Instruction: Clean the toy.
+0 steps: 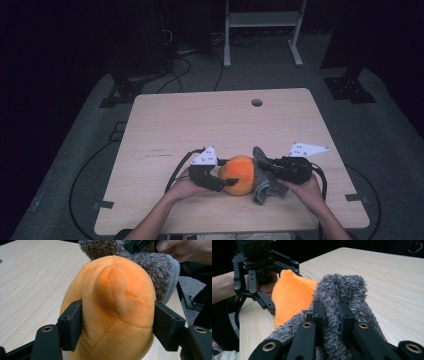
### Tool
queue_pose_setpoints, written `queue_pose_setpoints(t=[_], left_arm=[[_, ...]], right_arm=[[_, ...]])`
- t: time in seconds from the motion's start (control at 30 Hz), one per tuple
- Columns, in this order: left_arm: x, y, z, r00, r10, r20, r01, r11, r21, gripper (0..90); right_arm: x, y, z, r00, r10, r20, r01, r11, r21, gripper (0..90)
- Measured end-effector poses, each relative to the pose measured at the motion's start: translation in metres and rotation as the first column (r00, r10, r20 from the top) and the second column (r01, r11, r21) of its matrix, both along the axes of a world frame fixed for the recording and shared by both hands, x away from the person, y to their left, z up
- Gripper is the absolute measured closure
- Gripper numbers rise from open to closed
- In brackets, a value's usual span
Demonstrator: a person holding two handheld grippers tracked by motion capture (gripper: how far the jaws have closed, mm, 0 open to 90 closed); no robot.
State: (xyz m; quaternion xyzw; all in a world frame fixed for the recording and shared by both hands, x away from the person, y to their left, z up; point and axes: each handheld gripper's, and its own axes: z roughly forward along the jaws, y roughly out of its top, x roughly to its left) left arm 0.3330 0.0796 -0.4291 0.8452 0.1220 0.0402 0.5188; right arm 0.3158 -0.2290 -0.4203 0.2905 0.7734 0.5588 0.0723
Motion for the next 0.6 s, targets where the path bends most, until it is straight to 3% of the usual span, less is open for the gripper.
queue_pose_setpoints(t=[0.13, 0.2, 0.23, 0.3, 0.37, 0.4, 0.43, 0.47, 0.6], left_arm=[[-0.002, 0.002, -0.002, 0.9998, -0.012, 0.013, 0.012, 0.9999, -0.011, 31.6], [-0.003, 0.002, -0.003, 0.9993, -0.028, 0.026, 0.029, 0.9994, -0.017, 31.5], [-0.003, 0.002, -0.003, 0.9993, -0.028, 0.026, 0.029, 0.9994, -0.017, 31.7], [-0.006, -0.001, -0.002, 0.9976, -0.051, 0.047, 0.051, 0.9987, -0.003, 31.8], [-0.008, -0.002, -0.002, 0.9967, -0.064, 0.051, 0.064, 0.998, -0.001, 29.6], [-0.01, -0.002, 0.0, 0.9939, -0.095, 0.057, 0.096, 0.9954, -0.009, 25.6], [-0.01, -0.002, 0.0, 0.9939, -0.095, 0.057, 0.096, 0.9954, -0.009, 24.1], [-0.01, -0.001, 0.0, 0.994, -0.098, 0.049, 0.099, 0.9949, -0.019, 25.9], [-0.012, -0.003, -0.001, 0.9917, -0.096, 0.086, 0.096, 0.9954, 0.001, 34.4]], right_arm=[[-0.004, -0.008, -0.004, 0.9992, -0.037, -0.014, 0.036, 0.9978, -0.056, 78.0], [-0.008, -0.01, 0.002, 0.9998, -0.021, 0.0, 0.021, 0.9997, -0.011, 78.0], [-0.008, -0.01, 0.002, 0.9998, -0.021, 0.0, 0.021, 0.9997, -0.011, 78.0], [-0.012, -0.001, 0.018, 0.9983, 0.02, 0.055, -0.021, 0.9997, 0.009, 78.1], [-0.01, 0.007, 0.02, 0.9975, 0.037, 0.06, -0.036, 0.9992, -0.018, 78.2], [-0.009, 0.011, 0.017, 0.9974, 0.044, 0.057, -0.042, 0.9984, -0.038, 78.3], [-0.009, 0.011, 0.017, 0.9974, 0.044, 0.057, -0.042, 0.9984, -0.038, 78.3], [-0.009, 0.014, 0.011, 0.998, 0.05, 0.037, -0.049, 0.9984, -0.028, 78.5], [-0.008, 0.003, 0.003, 0.9995, 0.032, 0.007, -0.032, 0.9995, -0.002, 78.7]])
